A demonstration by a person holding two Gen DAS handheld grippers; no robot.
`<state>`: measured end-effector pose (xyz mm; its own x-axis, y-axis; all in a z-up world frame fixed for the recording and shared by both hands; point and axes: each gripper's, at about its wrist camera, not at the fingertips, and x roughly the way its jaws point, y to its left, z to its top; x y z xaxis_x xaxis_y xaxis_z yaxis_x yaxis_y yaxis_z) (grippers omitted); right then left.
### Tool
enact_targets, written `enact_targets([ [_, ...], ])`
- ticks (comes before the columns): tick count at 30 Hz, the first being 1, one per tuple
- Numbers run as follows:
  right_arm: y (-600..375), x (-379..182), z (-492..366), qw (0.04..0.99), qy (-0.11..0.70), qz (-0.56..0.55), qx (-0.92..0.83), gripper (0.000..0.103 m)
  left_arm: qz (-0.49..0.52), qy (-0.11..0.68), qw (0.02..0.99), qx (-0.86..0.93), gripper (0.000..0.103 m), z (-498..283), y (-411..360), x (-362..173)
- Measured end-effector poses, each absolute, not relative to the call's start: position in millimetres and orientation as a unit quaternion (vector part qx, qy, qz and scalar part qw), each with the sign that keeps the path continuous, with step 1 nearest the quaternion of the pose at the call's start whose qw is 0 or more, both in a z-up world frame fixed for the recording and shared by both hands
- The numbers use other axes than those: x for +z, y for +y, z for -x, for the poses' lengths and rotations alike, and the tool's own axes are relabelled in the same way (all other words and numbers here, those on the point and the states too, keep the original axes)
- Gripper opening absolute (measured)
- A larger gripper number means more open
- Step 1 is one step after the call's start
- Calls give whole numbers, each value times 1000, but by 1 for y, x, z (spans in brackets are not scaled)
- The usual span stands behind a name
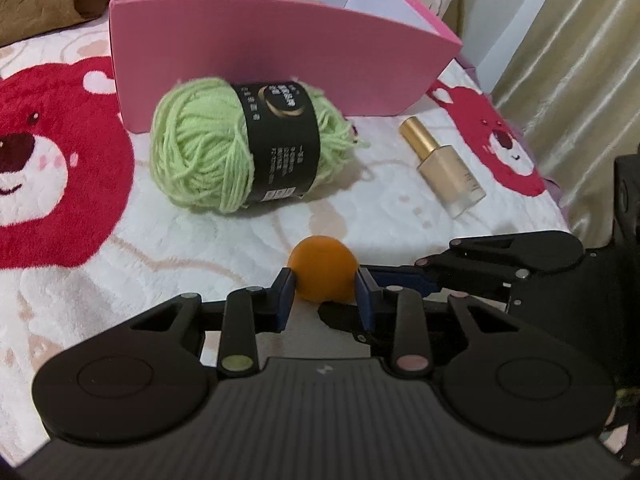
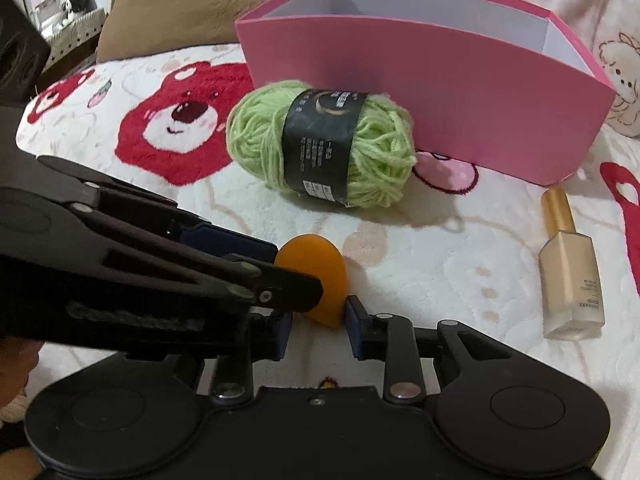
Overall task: Organize objects
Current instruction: 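Close the left gripper on the orange sponge, then lift the sponge with the left gripper and carry it into the box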
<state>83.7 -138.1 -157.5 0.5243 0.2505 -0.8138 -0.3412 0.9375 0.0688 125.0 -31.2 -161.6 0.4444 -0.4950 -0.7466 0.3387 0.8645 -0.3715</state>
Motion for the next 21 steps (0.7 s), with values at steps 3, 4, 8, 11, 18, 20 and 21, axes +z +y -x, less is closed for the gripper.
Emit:
enact_targets([
  [3, -140, -159, -84, 870, 459, 49, 170, 35, 90, 454, 847, -262, 33, -119, -31, -155],
  [4, -142, -157, -84, 870, 460, 45, 170, 35, 97, 451, 845, -270, 35, -117, -30, -151],
  [8, -147, -147, -77, 873, 455, 28, 174, 35, 94, 443, 848, -276, 35, -109, -30, -142],
  [11, -147, -136, -65, 882, 435, 44, 177, 35, 91, 434, 852, -279, 35, -104, -29, -133],
  [18, -151, -101, -53, 907, 381, 44, 172, 35, 121, 400, 857, -301, 36, -96, -19, -103],
  [20, -151, -92, -49, 913, 367, 52, 169, 35, 156, 397, 852, -303, 36, -98, -13, -95],
  [21, -151, -88, -48, 916, 361, 55, 166, 35, 173, 398, 848, -304, 36, -100, -10, -92],
])
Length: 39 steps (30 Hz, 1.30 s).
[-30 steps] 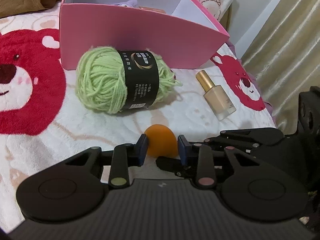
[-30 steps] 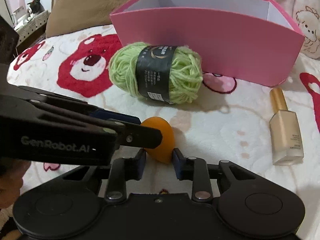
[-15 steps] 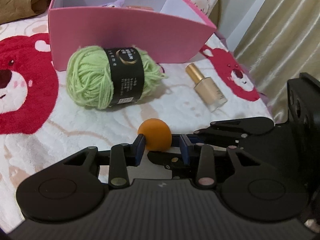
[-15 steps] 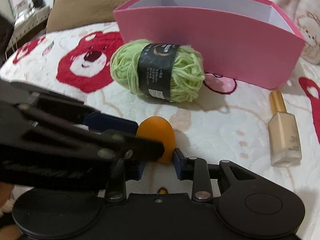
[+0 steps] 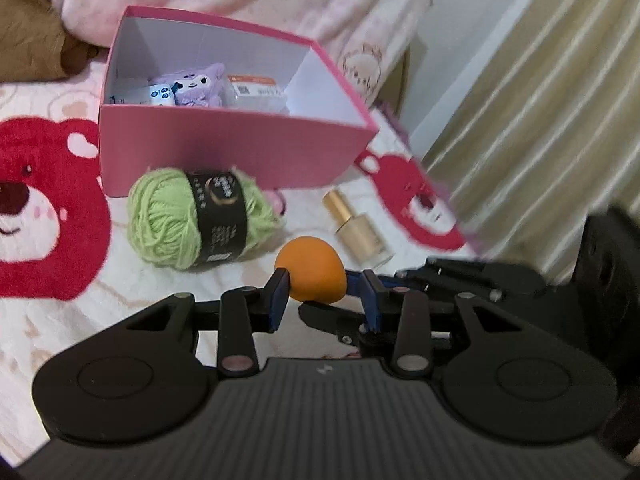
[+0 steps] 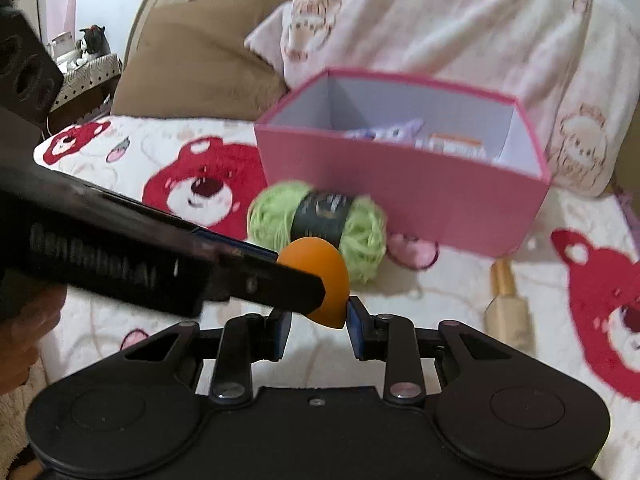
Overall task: Organize objects
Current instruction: 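Lift the sponge with the left gripper and carry it into the box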
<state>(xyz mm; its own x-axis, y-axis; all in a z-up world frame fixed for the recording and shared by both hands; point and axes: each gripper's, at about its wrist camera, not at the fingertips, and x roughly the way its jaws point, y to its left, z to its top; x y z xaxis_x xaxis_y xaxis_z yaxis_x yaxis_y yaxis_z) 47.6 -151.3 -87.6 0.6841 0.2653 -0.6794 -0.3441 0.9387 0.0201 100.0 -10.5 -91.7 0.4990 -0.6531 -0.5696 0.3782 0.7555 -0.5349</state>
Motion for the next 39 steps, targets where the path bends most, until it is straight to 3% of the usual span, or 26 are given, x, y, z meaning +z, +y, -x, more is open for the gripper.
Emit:
enact_targets([
  [6, -159, -61, -50, 922, 345, 53, 167, 35, 206, 405, 838, -300, 36, -112, -7, -69],
  [12, -156, -22, -75, 925, 333, 48, 178, 35, 176, 398, 858, -272, 36, -128, -7, -26],
  [20, -146, 8, -132, 919, 348, 39, 183, 35, 183, 428, 856, -227, 36, -197, -1, -2],
  [29, -165, -27, -224, 879, 439, -42, 181, 35, 197, 480, 838, -171, 36, -277, -10, -39],
  [39, -179, -86, -279, 833, 507, -100, 197, 35, 170, 504, 836, -135, 37, -314, -22, -86],
])
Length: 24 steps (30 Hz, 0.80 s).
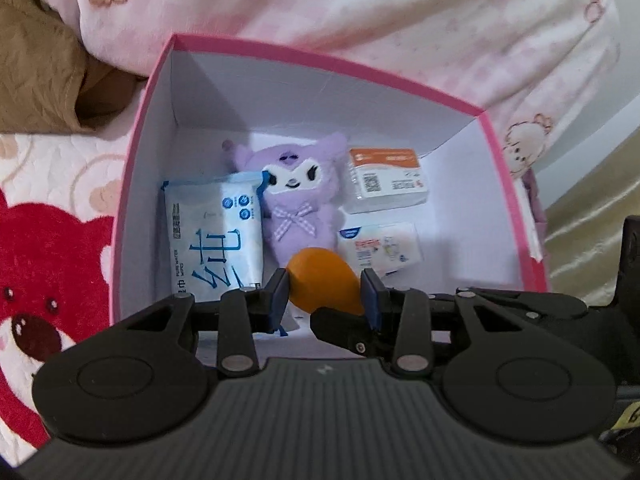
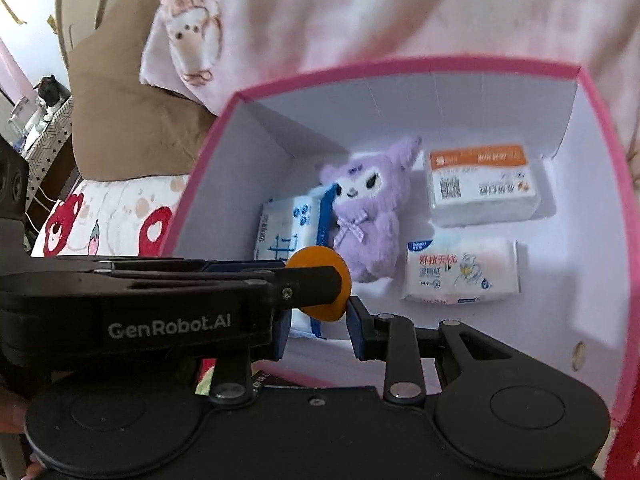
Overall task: Organize objects
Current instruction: 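Lower the sponge beside the blue pack and open the left gripper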
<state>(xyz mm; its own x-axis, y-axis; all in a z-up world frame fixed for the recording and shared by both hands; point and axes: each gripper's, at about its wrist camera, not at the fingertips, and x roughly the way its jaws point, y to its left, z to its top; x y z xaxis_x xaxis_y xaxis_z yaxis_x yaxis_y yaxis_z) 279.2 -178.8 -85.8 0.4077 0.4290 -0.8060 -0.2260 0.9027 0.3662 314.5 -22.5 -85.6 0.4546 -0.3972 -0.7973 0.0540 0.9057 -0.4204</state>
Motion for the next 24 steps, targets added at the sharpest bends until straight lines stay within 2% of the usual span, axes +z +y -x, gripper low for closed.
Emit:
enact_targets([
  [5, -180, -102, -287, 823, 520, -113, 198, 37, 168, 516, 831, -123, 37, -322, -23, -99],
  [7, -180, -106, -290, 818, 525, -123, 200, 37, 162, 510, 837, -110, 43, -322, -23, -100],
  [9, -179, -108, -290, 817, 527, -119, 202, 43, 157, 499, 847, -93, 55, -319, -22, -97],
  [11, -180, -104, -285, 823, 519, -112, 202, 45, 157, 493, 851, -92, 58, -315, -21, -90],
  [24, -205, -10, -211, 871, 442, -79, 198, 56, 58, 448, 886, -105, 72, -250, -30, 19],
])
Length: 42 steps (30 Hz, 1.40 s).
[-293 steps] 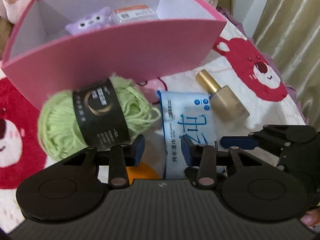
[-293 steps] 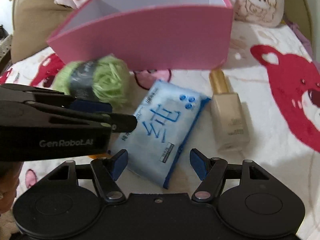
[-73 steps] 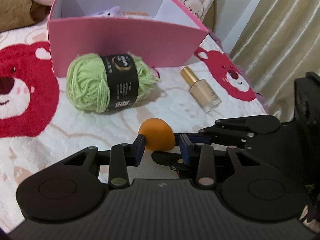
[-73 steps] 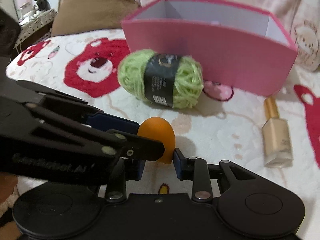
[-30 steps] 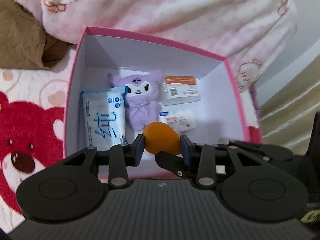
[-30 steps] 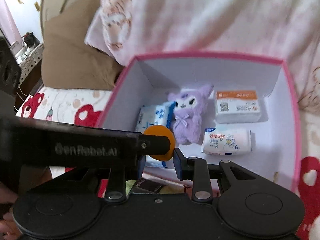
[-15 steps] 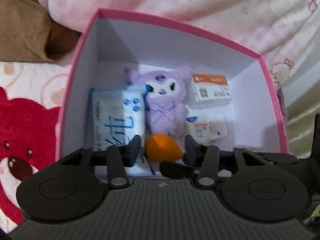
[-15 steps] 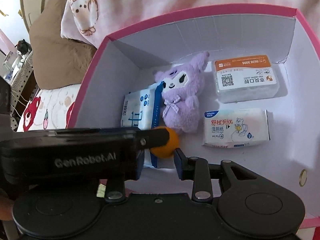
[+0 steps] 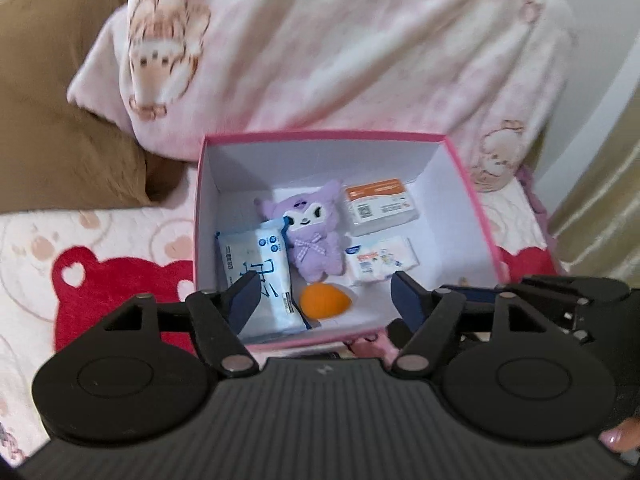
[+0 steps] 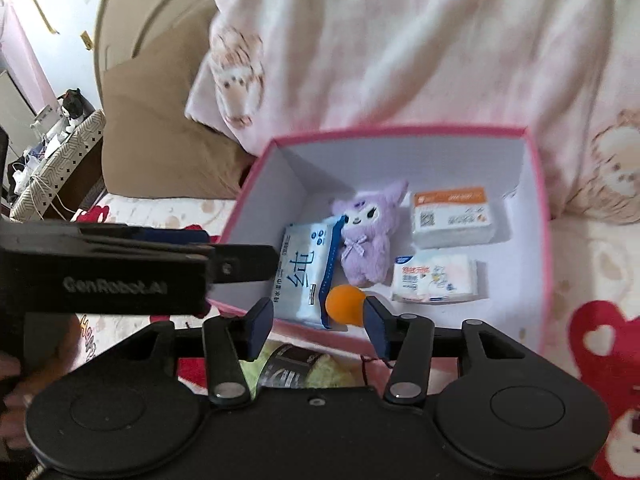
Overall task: Organize objects
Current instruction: 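Lower the sponge beside the blue pack and open the left gripper, then withdraw the left gripper and move it to the gold-capped foundation bottle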
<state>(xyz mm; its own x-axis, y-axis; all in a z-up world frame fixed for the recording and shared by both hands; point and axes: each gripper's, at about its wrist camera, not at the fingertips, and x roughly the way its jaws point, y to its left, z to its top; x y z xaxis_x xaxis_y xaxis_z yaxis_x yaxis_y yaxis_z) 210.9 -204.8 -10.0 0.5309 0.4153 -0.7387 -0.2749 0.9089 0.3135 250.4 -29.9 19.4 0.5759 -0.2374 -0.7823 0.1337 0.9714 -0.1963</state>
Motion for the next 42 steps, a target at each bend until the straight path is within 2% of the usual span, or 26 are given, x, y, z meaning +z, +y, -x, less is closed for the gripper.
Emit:
enact_targets([
  [5, -210, 29, -175, 884, 425, -36, 188, 56, 30, 448, 884, -128, 75, -215, -32, 53],
  [10, -212, 57, -137, 892, 414, -3, 179, 62, 0, 449, 881, -150, 76, -178, -40, 73],
  [17, -215, 76, -79, 889, 416, 55, 184, 63, -1, 471, 864, -179, 78, -137, -52, 80],
  [21, -219, 79, -52, 889, 414, 71, 180, 68, -8, 483, 853, -195, 78, -119, -64, 74],
  [35, -241, 34, -15, 874, 441, 93, 184, 79, -30, 536, 818, -207, 87, -111, -105, 20],
  [38, -250, 17, -17, 876, 436, 79, 191, 81, -36, 541, 815, -202, 95, -117, -112, 2],
  [41, -254, -2, -21, 884, 420, 81, 190, 82, -38, 549, 813, -189, 96, -125, -119, -18],
  [42, -253, -8, -22, 886, 416, 88, 187, 86, -37, 553, 811, -188, 96, -128, -120, -25],
])
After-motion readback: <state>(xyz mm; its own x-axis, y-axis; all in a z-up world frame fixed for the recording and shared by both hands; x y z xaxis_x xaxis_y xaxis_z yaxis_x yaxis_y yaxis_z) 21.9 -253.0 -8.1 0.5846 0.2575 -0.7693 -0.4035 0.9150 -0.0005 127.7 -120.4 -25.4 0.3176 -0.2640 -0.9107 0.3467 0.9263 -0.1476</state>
